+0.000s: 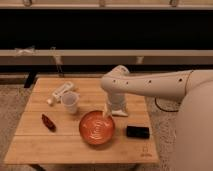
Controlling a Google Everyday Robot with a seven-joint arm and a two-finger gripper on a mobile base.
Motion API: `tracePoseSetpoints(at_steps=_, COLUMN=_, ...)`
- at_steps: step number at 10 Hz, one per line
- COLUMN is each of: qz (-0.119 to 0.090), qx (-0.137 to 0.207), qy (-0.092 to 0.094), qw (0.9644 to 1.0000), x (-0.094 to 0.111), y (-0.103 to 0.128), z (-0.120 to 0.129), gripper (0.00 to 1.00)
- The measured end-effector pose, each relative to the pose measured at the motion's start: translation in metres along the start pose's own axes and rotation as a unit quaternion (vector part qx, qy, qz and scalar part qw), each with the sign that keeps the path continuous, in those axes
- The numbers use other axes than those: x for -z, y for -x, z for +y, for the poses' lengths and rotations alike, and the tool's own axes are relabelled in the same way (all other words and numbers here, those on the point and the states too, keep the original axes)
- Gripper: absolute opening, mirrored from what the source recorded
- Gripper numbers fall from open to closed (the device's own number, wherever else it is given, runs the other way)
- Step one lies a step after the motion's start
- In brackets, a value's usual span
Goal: Drag the pepper across the table
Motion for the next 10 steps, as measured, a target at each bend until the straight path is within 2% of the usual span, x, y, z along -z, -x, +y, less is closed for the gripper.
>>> tracePoseSetpoints(at_steps=2, qz=-0.017, qx=0.025, qy=0.024, qw=0.9993, x=0.015, y=-0.007, z=0.014, gripper=0.8)
tracePoseSetpoints(at_steps=5, qz=-0.054, qx=0.085, qy=0.058, qw=0.9932, x=0.054, y=-0.035, z=0.067, gripper=0.8)
tracePoseSetpoints(at_steps=7, qz=-0.081, qx=0.14, qy=0.07, qw=0.9843, x=0.084, y=-0.04, z=0.115, gripper=0.8)
tracePoseSetpoints(at_steps=8, qz=-0.09, qx=0.165, qy=0.071, qw=0.9796, x=0.091, y=-0.037, z=0.137, gripper=0.8)
tracePoseSetpoints(at_steps=10, qz=-0.107, qx=0.221, qy=0.069, qw=0.967, x=0.106, y=-0.029, z=0.185, gripper=0.8)
